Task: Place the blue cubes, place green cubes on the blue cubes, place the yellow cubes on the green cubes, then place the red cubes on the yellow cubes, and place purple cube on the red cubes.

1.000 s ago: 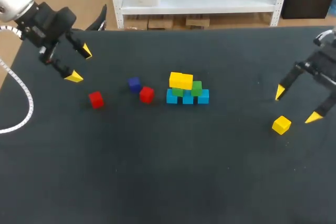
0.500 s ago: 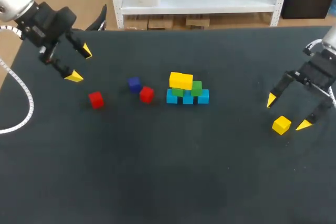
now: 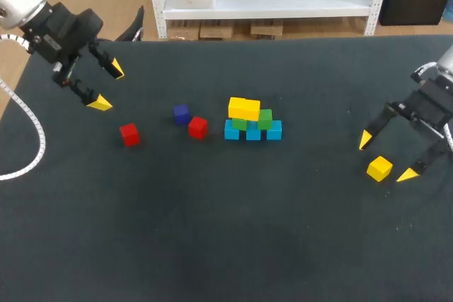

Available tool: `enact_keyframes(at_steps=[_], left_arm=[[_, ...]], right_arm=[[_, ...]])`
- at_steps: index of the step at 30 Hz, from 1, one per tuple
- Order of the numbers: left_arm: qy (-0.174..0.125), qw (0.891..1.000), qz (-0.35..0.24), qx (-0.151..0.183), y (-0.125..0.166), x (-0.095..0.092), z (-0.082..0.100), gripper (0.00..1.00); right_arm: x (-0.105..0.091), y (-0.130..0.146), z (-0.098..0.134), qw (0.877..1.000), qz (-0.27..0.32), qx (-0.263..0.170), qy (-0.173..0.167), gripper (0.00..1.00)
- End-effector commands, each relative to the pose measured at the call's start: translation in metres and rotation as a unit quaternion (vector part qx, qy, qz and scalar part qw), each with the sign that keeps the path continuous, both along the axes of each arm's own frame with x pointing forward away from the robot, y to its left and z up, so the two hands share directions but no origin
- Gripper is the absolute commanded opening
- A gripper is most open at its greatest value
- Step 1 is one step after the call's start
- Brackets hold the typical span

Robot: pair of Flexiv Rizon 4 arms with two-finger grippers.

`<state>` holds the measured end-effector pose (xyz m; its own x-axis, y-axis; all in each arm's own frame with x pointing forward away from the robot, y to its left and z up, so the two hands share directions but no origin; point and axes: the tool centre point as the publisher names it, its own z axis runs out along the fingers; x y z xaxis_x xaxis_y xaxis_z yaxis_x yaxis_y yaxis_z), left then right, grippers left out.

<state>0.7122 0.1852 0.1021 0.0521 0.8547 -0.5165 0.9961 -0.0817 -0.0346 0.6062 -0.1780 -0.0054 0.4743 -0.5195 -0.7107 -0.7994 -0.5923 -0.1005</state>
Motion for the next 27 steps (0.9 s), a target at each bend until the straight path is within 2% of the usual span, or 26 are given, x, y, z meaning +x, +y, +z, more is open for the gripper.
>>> enact_keyframes(at_steps=[1,3,4,7,9,10,11,15,17,20,24,27], left_arm=[[0.000,1.000,-0.001,0.000,0.000,0.001,0.000,1.00],[0.000,1.000,-0.001,0.000,0.000,0.001,0.000,1.00],[0.000,1.000,-0.001,0.000,0.000,0.001,0.000,1.00],[0.000,1.000,-0.001,0.000,0.000,0.001,0.000,1.00],[0.000,1.000,-0.001,0.000,0.000,0.001,0.000,1.00],[0.000,1.000,-0.001,0.000,0.000,0.001,0.000,1.00],[0.000,1.000,-0.001,0.000,0.000,0.001,0.000,1.00],[0.000,1.000,-0.001,0.000,0.000,0.001,0.000,1.00],[0.000,1.000,-0.001,0.000,0.000,0.001,0.000,1.00],[0.000,1.000,-0.001,0.000,0.000,0.001,0.000,1.00],[0.000,1.000,-0.001,0.000,0.000,0.001,0.000,1.00],[0.000,1.000,-0.001,0.000,0.000,0.001,0.000,1.00]], right_arm=[[0.001,0.000,-0.005,1.000,-0.007,-0.002,0.004,0.89],[0.000,0.000,-0.006,1.000,-0.013,-0.003,0.007,0.73],[0.000,-0.001,-0.006,1.000,-0.014,-0.003,0.008,0.50],[0.000,-0.002,-0.007,1.000,-0.013,-0.007,0.010,0.45],[-0.001,-0.002,-0.007,1.000,-0.012,-0.009,0.011,0.37],[-0.001,-0.002,-0.007,1.000,-0.012,-0.011,0.012,0.16],[-0.001,-0.003,-0.007,1.000,-0.011,-0.012,0.012,0.00],[-0.002,-0.004,0.000,1.000,-0.019,-0.022,0.013,0.00],[0.000,-0.005,0.007,0.998,-0.054,-0.020,0.026,0.00],[0.005,-0.002,0.020,0.990,-0.137,-0.012,0.043,0.00],[0.015,0.009,0.041,0.959,-0.267,0.039,0.081,0.00],[0.023,0.024,0.052,0.936,-0.331,0.068,0.098,0.00]])
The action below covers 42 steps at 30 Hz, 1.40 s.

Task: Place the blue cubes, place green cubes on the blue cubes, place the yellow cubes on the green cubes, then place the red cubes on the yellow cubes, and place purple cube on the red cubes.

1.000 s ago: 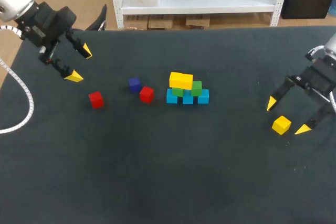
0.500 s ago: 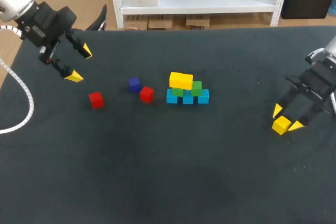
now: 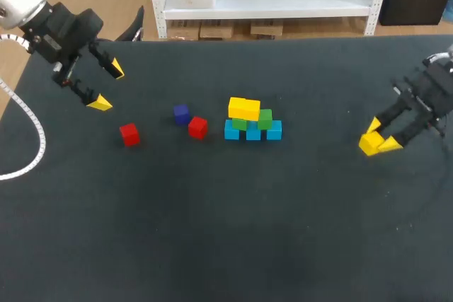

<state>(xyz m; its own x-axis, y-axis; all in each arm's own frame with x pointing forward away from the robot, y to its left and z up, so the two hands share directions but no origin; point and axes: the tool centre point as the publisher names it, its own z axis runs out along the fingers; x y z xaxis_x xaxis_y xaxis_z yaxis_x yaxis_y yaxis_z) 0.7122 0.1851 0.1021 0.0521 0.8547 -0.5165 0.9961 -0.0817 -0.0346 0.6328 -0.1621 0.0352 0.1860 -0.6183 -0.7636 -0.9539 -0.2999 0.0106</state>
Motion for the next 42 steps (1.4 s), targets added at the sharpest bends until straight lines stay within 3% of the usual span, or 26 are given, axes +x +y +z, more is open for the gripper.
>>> enact_keyframes(at_steps=[1,7,12,18,32,42], left_arm=[[0.000,1.000,-0.001,0.000,0.000,0.001,0.000,1.00],[0.000,1.000,-0.001,0.000,0.000,0.001,0.000,1.00],[0.000,1.000,-0.001,0.000,0.000,0.001,0.000,1.00],[0.000,1.000,-0.001,0.000,0.000,0.001,0.000,1.00],[0.000,1.000,-0.001,0.000,0.000,0.001,0.000,1.00],[0.000,1.000,-0.001,0.000,0.000,0.001,0.000,1.00]], right_arm=[[-0.002,0.014,0.013,0.980,-0.190,0.057,0.025,0.00],[0.019,0.047,0.026,0.969,-0.239,0.061,0.012,0.00],[0.035,0.074,0.030,0.966,-0.255,0.035,-0.015,0.00],[0.046,0.099,0.031,0.963,-0.267,0.018,-0.021,0.00],[0.061,0.151,0.030,0.972,-0.231,0.017,-0.027,0.00],[0.065,0.170,0.026,0.975,-0.220,0.018,-0.025,0.00]])
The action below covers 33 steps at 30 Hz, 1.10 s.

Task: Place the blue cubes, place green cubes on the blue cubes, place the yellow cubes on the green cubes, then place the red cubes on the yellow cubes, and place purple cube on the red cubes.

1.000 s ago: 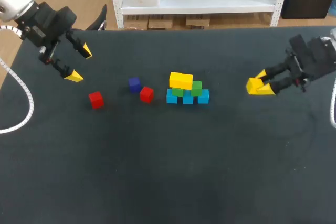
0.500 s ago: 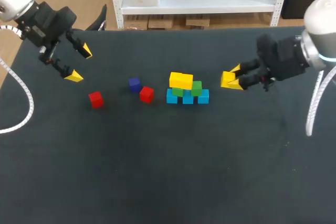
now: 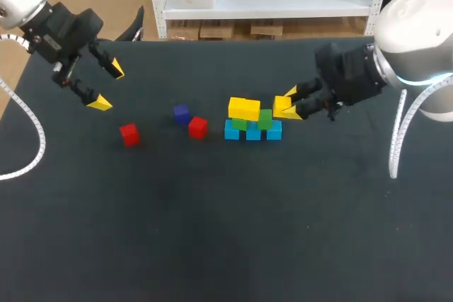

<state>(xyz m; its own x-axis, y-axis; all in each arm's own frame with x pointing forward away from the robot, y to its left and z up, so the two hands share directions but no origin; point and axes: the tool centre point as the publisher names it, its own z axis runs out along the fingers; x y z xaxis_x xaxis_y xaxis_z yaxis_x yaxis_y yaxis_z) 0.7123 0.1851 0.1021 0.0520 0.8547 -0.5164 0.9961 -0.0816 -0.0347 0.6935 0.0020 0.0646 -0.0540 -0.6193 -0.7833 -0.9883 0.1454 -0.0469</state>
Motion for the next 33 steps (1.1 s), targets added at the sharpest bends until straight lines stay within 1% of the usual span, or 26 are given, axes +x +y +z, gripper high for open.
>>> enact_keyframes(at_steps=[1,14,33], left_arm=[[0.000,1.000,-0.001,0.000,0.000,0.001,0.000,1.00],[0.000,1.000,-0.001,0.000,0.000,0.001,0.000,1.00],[0.000,1.000,-0.001,0.000,0.000,0.001,0.000,1.00]], right_arm=[[0.004,0.007,-0.004,1.000,0.003,-0.001,0.003,0.00],[0.000,0.014,-0.011,1.000,0.012,-0.004,0.008,0.00],[0.004,0.020,-0.014,1.000,0.027,-0.006,0.008,0.00]])
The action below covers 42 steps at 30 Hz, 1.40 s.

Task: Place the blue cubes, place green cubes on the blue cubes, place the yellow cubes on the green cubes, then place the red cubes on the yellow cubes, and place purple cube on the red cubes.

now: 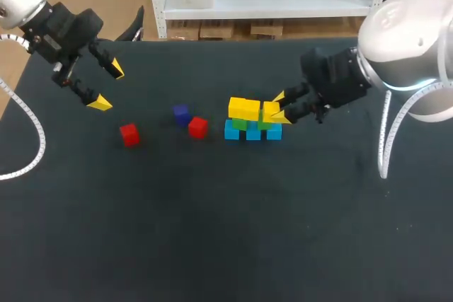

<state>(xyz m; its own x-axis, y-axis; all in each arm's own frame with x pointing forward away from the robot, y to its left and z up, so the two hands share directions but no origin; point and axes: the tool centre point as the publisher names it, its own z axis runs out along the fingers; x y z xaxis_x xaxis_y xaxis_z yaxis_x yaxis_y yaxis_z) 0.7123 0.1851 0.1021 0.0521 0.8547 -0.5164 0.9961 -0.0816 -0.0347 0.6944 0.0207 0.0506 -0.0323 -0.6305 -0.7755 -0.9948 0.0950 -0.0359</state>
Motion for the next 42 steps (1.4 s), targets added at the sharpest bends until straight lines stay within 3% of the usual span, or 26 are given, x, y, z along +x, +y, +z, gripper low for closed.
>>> enact_keyframes(at_steps=[1,42], left_arm=[[0.000,1.000,-0.001,0.000,0.000,0.001,0.000,1.00],[0.000,1.000,-0.001,0.000,0.000,0.001,0.000,1.00]], right_arm=[[0.003,0.002,0.000,1.000,0.002,-0.001,0.001,0.00],[0.014,0.005,-0.005,1.000,0.009,-0.004,0.007,0.00]])
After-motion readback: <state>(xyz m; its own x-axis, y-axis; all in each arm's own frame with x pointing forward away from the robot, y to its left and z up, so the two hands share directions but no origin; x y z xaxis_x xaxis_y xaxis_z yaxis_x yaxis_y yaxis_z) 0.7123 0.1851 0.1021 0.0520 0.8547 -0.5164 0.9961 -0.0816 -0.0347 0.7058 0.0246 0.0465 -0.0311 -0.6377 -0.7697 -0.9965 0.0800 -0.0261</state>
